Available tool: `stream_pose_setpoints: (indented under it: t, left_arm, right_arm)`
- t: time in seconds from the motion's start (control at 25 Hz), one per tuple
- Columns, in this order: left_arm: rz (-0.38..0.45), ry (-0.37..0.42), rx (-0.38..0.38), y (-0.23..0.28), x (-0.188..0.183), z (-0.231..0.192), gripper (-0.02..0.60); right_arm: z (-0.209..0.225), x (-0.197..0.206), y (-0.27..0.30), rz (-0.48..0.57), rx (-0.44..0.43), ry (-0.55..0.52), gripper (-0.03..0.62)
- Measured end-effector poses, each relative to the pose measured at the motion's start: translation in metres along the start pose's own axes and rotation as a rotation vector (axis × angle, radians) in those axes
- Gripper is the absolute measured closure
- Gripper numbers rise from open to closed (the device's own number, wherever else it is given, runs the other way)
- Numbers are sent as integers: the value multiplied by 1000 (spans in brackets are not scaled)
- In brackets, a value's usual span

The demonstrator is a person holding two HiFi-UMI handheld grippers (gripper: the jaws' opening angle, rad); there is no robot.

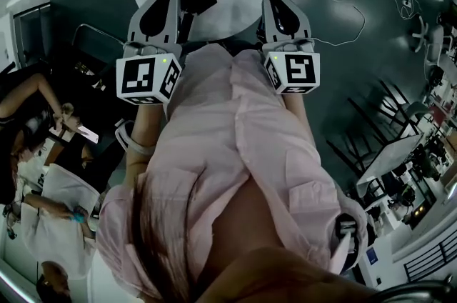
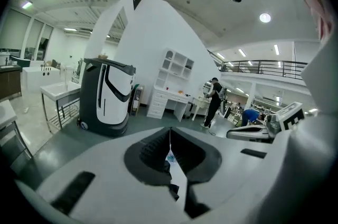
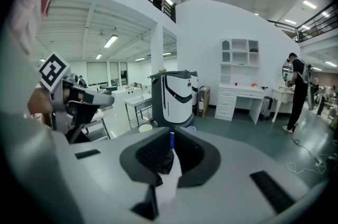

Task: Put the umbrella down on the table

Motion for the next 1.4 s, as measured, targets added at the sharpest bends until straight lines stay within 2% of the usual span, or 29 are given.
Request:
stream_pose_setpoints:
  t: [0.24, 0.44, 0.68, 1.04, 1.4]
  left_arm:
    - [43, -4, -48, -31, -3, -2, 560]
    - [77, -41, -68, -45, 0, -1, 560]
    - [63, -73, -50, -42, 3, 0, 560]
    - [73, -25, -20, -38, -3, 8, 560]
    - [70, -27, -12, -36, -2, 8, 560]
  right_arm:
    - [-6, -6, 1, 28, -30, -10, 553]
    - [-9, -5, -1, 38, -39, -12, 553]
    - [-11, -6, -4, 46, -40, -15, 553]
    - [-13, -5, -11, 49, -28, -19, 553]
    - [-13, -3, -13, 51, -21, -17, 553]
Point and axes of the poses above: the fingertips, and each gripper's own axes: y forward along the fingers, z to its right, x out of its underside, the point moved 7 cm from there along -y, backward along the fingers, and after that the axes turned 10 degrees about -x, right-handed, at the moved point
